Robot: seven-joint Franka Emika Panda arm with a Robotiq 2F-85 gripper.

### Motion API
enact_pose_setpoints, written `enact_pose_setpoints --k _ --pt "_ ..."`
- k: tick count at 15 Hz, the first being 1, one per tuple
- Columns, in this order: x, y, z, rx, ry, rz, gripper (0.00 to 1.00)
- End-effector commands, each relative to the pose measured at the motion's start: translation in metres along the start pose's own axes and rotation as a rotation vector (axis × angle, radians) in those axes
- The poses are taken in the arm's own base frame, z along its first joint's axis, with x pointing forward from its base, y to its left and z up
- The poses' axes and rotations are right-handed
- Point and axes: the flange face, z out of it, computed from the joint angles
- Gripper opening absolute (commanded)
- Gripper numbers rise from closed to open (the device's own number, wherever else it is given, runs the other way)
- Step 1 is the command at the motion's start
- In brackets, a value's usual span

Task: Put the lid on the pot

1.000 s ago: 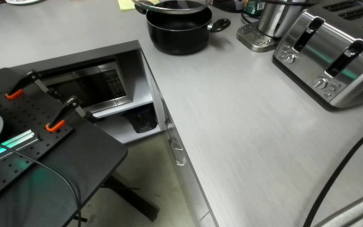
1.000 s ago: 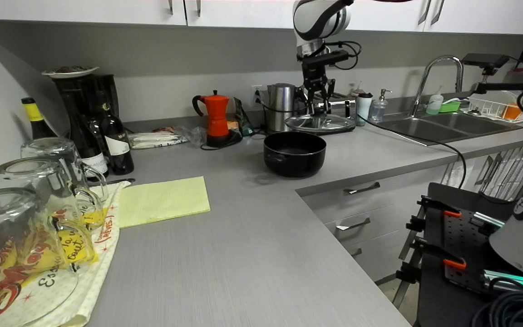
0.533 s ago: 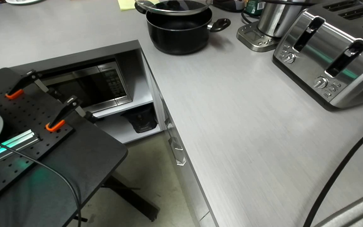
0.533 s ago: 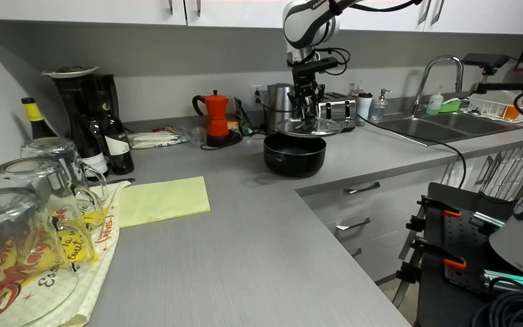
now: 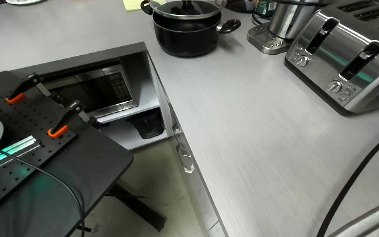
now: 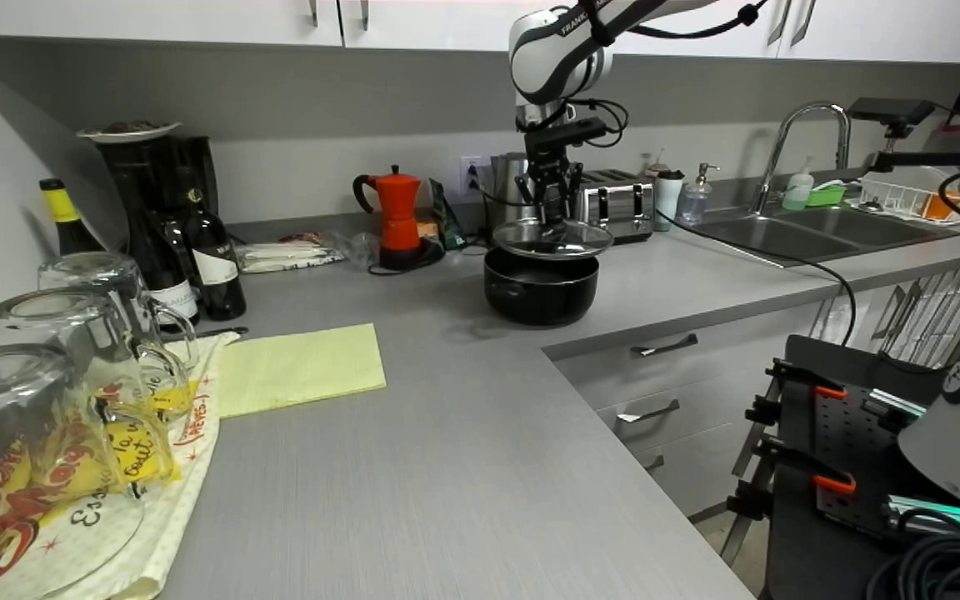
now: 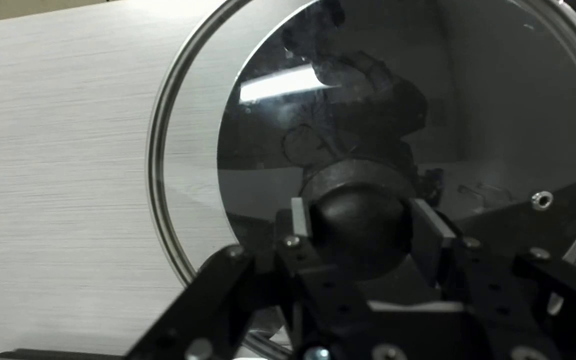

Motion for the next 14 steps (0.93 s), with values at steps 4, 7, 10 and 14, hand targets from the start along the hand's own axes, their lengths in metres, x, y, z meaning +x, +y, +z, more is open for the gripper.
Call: enact_pose_setpoints --k 4,7,10,14 --pt "0.004 -0.021 -0.004 -0.012 0.065 -0.011 0.25" --pt "0.0 -0.03 0.0 -0.02 0.076 -0.028 0.25" --pt "-0.003 -0.038 0.003 -0.032 0.088 -0.044 0.25" --pt "-0.005 -0.043 0.006 -0.038 0.094 -0.055 0.25"
